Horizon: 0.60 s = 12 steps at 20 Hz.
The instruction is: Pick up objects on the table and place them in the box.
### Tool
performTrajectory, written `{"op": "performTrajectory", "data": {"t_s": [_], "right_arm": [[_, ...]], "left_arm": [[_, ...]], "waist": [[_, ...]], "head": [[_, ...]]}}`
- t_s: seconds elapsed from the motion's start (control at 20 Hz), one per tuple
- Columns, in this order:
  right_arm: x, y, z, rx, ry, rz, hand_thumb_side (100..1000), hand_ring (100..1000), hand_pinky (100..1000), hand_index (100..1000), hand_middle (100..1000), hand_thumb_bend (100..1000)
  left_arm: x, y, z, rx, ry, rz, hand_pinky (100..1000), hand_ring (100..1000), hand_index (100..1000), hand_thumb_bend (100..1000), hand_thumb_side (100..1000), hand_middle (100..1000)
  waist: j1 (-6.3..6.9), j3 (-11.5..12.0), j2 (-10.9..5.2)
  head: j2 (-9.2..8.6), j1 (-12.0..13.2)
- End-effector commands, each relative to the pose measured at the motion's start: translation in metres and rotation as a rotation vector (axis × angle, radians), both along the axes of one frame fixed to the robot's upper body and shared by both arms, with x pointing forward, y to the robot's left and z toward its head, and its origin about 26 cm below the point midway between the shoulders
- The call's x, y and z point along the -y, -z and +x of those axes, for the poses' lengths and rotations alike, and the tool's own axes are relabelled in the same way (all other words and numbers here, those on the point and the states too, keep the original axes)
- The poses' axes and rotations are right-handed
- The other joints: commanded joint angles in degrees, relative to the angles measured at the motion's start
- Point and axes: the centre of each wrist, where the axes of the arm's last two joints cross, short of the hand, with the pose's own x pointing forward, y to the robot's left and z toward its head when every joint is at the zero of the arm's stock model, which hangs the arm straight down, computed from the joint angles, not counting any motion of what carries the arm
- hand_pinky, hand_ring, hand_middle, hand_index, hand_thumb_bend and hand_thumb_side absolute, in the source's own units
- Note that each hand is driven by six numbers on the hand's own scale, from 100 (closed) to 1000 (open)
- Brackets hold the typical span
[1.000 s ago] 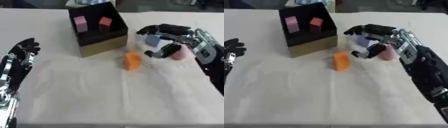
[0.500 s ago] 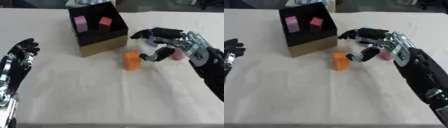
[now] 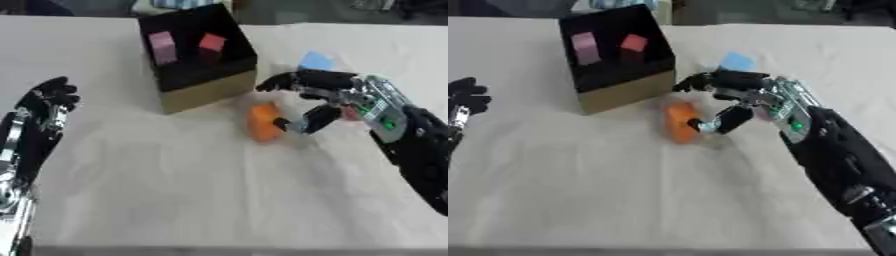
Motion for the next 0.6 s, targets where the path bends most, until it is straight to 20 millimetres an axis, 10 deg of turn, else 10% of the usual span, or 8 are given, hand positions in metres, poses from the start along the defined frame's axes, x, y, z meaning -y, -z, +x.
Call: {"op": "performTrajectory", "data": {"t_s": [0.05,0.6], "right_arm": [[0.003,-0.010,0.002,0.012,-0.218,-0.209,605,875,820,993,893,172],[0.006,0.003,0.001,-0.029,-0.210,-0.253,616,875,821,994,889,161]], "left_arm": [[-0.003,-0.007,-0.001,0.020,0.004,0.021,812,760,858,100,650,723],[-0.003,-0.008,-0.001,0.022,0.006,0.020,812,759,858,100,650,723]], "waist": [[-0.60,0.0,-1.34],[-0.51,0.0,-1.31]], "head": [[0.63,-0.2],[0.66,-0.3]]}}
